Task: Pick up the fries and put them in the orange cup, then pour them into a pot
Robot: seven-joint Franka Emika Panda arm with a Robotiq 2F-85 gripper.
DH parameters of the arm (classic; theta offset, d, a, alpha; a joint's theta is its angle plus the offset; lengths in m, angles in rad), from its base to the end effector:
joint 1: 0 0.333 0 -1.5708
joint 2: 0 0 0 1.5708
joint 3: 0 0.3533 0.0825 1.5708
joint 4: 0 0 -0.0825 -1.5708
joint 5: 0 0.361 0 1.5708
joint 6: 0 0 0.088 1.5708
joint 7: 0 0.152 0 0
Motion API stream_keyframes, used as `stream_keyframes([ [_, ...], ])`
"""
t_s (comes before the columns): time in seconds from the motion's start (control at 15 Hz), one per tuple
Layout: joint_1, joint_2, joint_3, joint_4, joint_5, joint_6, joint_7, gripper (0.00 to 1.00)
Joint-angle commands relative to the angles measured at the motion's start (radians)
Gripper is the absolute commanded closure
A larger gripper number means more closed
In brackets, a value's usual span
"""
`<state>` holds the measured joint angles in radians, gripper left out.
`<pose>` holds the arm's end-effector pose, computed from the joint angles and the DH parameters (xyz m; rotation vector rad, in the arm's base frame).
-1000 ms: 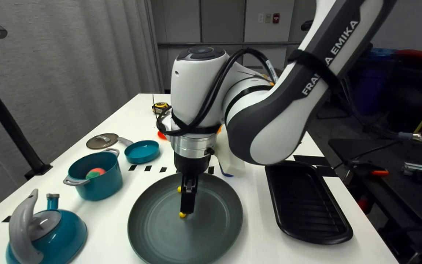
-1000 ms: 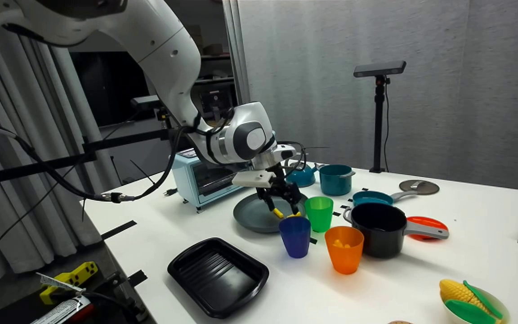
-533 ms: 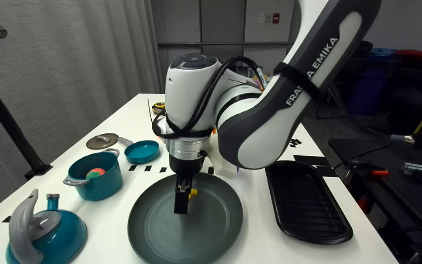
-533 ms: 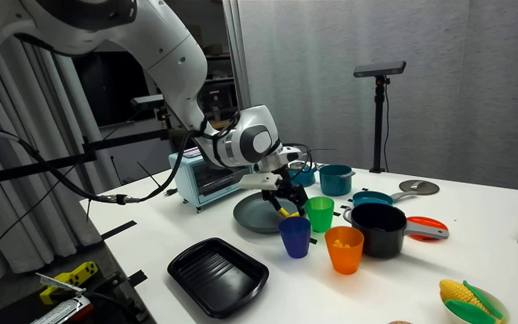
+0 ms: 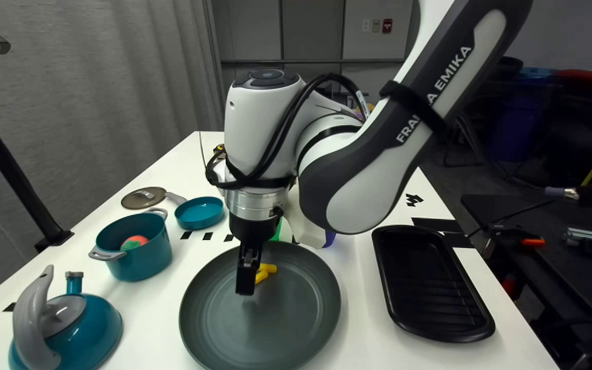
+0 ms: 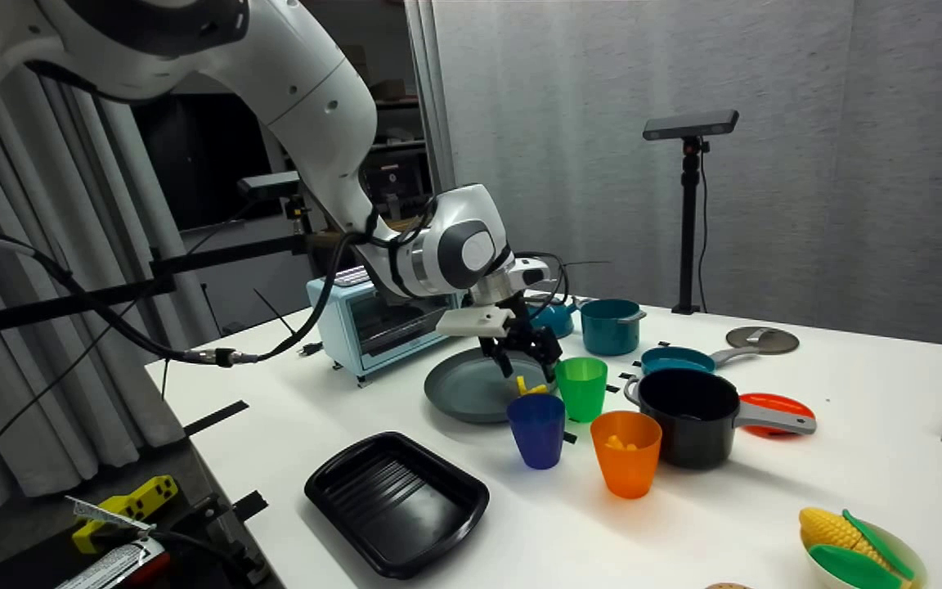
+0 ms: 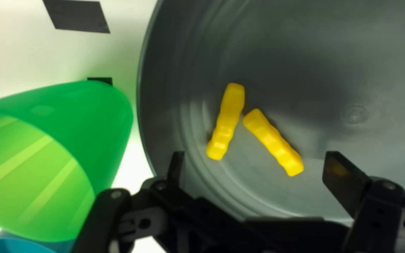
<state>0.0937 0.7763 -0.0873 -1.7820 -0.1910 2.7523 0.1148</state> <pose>0.6896 0.0143 0.1404 2.9876 0.1382 0.3011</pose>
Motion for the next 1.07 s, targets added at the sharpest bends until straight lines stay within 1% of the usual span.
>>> stream_keyframes([
  [0.0,0.001,-0.028,0.005,-0.007,0.023,-0.007,-0.014,0.00],
  [0.6,0.001,-0.001,-0.006,-0.004,0.035,-0.026,0.002,0.00],
  [1.0,0.000,0.033,-0.009,0.024,0.045,-0.032,0.001,0.00],
])
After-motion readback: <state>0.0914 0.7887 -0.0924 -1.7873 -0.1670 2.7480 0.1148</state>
